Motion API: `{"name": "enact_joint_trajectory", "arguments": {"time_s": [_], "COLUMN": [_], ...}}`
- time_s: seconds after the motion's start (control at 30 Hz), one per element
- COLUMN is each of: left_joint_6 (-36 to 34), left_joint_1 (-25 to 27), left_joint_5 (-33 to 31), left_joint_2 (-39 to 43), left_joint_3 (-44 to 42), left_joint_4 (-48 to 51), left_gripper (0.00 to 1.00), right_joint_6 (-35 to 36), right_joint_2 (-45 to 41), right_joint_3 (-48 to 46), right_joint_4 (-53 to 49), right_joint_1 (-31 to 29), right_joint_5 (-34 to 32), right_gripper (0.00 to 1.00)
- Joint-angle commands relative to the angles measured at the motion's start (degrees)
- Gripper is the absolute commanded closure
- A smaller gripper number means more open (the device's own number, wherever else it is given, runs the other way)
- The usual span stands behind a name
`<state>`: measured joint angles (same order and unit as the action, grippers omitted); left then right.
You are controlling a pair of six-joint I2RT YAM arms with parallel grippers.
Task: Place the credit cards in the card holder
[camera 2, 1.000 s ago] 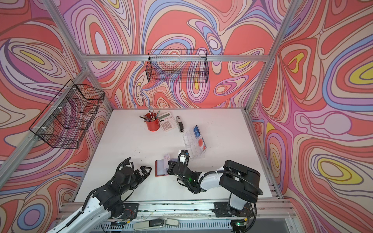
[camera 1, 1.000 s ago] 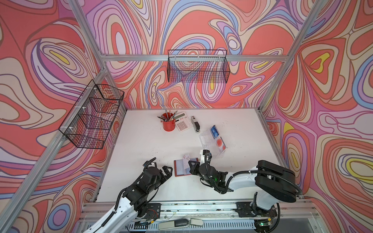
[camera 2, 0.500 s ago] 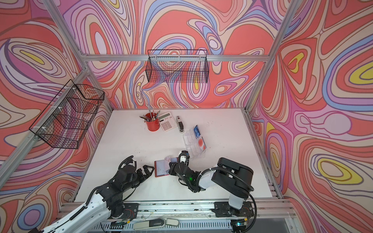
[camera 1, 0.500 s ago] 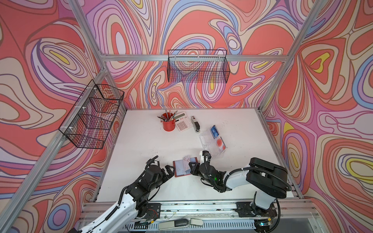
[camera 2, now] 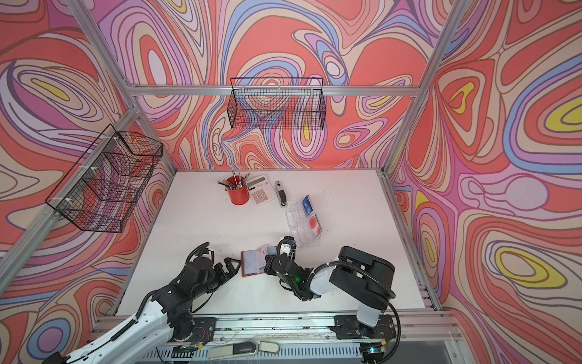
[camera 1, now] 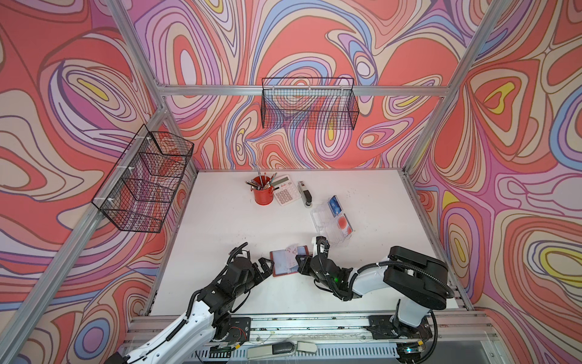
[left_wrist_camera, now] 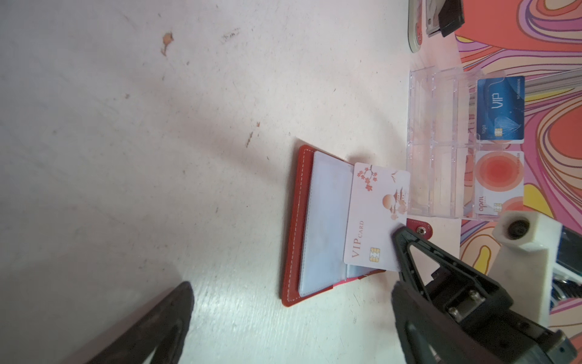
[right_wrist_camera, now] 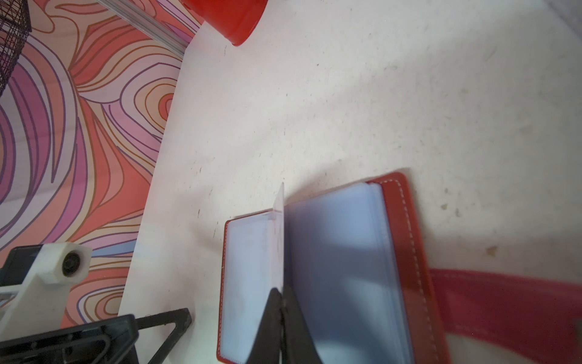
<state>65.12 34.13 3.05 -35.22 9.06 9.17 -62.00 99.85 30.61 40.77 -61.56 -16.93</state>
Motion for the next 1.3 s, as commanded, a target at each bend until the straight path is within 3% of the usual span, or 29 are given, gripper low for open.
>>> {"name": "enact_joint_trajectory", "arguments": {"time_s": [0.0, 1.27], "left_joint_6": [-0.54, -0.93], "left_joint_1": [0.15, 0.15], "left_joint_5": [0.11, 2.13], "left_joint_2": [-0.37, -4.94], "left_joint_3": [0.74, 0.59], "left_joint_4": [-1.06, -5.23], "left_gripper": [0.00, 0.00], "right_joint_6": [-0.44, -5.06], "right_joint_2": [0.51, 6.26], "right_joint_3": [-0.42, -1.52], "right_joint_4": [0.31, 5.14], "right_joint_1": [0.18, -2.51], "right_joint_5": [0.14, 3.47], "right_gripper": [1.00, 1.00]}}
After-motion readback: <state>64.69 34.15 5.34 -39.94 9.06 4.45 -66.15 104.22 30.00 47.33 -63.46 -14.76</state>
